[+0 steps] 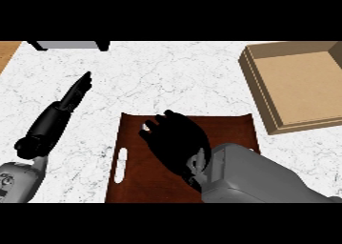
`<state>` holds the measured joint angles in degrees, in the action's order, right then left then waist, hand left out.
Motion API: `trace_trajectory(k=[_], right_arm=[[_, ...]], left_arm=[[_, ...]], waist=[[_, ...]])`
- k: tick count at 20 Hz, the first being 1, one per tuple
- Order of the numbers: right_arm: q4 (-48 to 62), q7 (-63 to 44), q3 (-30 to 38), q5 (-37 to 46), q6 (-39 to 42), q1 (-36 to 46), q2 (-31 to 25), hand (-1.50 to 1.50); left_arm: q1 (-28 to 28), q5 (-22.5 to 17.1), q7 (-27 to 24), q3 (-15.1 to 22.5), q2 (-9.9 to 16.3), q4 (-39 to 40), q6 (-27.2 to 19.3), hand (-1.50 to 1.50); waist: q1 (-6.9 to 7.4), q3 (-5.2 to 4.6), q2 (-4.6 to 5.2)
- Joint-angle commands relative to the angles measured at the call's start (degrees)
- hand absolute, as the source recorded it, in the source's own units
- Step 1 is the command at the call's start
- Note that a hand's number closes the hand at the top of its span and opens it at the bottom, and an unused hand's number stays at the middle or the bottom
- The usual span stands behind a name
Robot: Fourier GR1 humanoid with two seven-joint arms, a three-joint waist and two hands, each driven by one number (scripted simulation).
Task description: Pick the eggplant from the tray and place it in the cardboard box
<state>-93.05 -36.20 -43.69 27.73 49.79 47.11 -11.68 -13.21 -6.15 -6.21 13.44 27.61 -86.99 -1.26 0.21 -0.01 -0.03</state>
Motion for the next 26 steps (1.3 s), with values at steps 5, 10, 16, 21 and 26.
trace_trajectory(k=[5,10,16,21,26], right_arm=[[2.32,4.73,-0.53,9.83,0.76,-3.26,2.22,-1.5],[6.95,10.91,-2.82,16.81,-3.84,-4.92,-0.39,-1.5],[11.11,16.06,-0.11,20.51,-3.25,-4.37,1.58,-1.5],[9.29,18.7,0.54,24.06,-3.09,-9.79,0.44,-1.5],[13.57,18.68,0.03,29.56,-5.28,-9.95,5.06,-1.5]], left_arm=[[-1.73,2.99,-0.39,-2.64,-3.21,3.19,2.66,0.0],[0.79,4.34,2.23,-2.22,-4.69,-2.18,2.41,0.0],[-4.06,4.62,2.24,-6.06,-5.51,4.16,5.77,0.0],[2.11,5.78,2.15,-7.9,-4.73,-2.24,7.14,0.0],[5.07,7.41,1.02,-7.31,-7.0,-4.19,7.61,0.0]], waist=[[-0.14,0.0,0.07],[0.2,0.02,0.08],[-0.16,0.01,0.13],[-0.05,0.01,-0.01],[0.06,0.0,-0.02]])
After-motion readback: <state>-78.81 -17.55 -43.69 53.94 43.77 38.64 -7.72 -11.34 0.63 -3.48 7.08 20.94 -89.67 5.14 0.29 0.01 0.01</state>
